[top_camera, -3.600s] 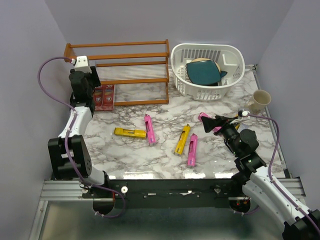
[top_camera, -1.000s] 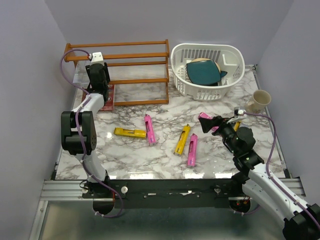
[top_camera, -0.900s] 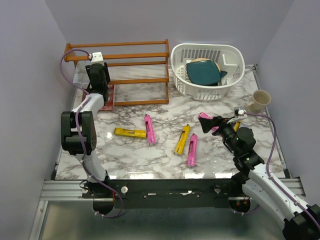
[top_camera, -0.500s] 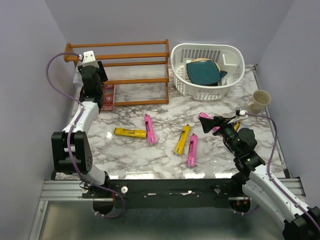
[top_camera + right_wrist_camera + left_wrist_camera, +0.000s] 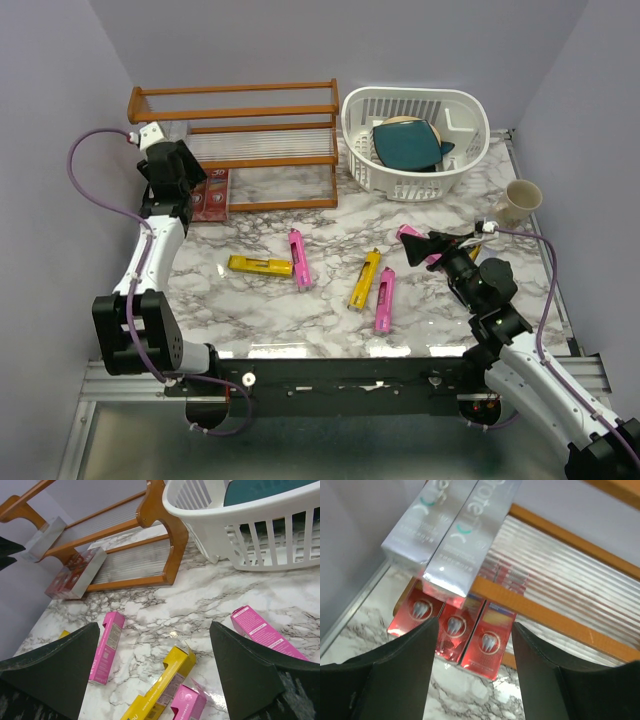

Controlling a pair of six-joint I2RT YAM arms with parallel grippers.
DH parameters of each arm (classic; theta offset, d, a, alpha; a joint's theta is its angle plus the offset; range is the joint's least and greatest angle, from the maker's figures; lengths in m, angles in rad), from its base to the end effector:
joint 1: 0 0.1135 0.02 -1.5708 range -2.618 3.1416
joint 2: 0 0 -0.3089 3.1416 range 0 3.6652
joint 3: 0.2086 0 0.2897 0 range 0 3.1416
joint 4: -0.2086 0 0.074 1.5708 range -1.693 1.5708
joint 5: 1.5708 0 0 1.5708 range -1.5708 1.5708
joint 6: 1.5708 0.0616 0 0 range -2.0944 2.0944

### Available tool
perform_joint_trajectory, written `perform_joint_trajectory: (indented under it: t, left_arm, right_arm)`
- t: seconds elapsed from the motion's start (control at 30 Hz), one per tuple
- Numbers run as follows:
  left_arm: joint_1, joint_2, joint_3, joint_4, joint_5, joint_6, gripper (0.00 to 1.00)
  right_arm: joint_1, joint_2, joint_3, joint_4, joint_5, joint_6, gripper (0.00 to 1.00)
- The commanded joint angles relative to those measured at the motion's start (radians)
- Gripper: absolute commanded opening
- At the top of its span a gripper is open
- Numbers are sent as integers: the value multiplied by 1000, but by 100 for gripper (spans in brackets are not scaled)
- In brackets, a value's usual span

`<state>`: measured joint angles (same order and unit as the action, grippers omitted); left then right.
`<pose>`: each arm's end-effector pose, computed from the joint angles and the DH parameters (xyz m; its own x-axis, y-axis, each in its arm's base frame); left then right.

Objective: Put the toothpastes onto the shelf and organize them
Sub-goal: Pick up the toothpaste from the center of the board.

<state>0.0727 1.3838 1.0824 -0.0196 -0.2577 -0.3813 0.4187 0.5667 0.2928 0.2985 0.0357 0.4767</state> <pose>0.3756 0.0431 0.3480 -0.1762 -0.3736 -0.9107 -0.4062 0.8703 -0.2785 0.1690 0.0728 0.2638 -0.1515 0.4345 -0.8878 -0.3424 0.8195 0.4595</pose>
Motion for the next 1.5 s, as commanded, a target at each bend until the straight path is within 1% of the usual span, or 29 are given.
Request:
perform_joint_trajectory:
  t: [0.0, 0.17, 0.37, 0.63, 1.0, 1.33, 1.47]
  left_arm:
    - [56, -2, 21, -86, 63, -119, 72]
    - [107, 32, 31, -62, 120, -180, 72]
    - [116, 84, 63, -40, 176, -209, 72]
    - [116, 138, 132, -36, 169, -211, 72]
    - [118, 188, 168, -29, 166, -208, 72]
    - [118, 195, 183, -28, 155, -195, 72]
    - [119, 172, 172, -20, 143, -176, 72]
  right_arm:
    - [-3, -8, -9, 16, -3, -15, 100]
    - [-4, -4, -9, 16, -8, -15, 100]
    - [-4, -2, -7, 14, -5, -15, 100]
    - [-3, 1, -6, 16, -7, -15, 100]
    - [-4, 7, -6, 16, -7, -16, 100]
    - [-3, 12, -6, 21, -10, -16, 100]
    - [-3, 12, -6, 22, -14, -15, 100]
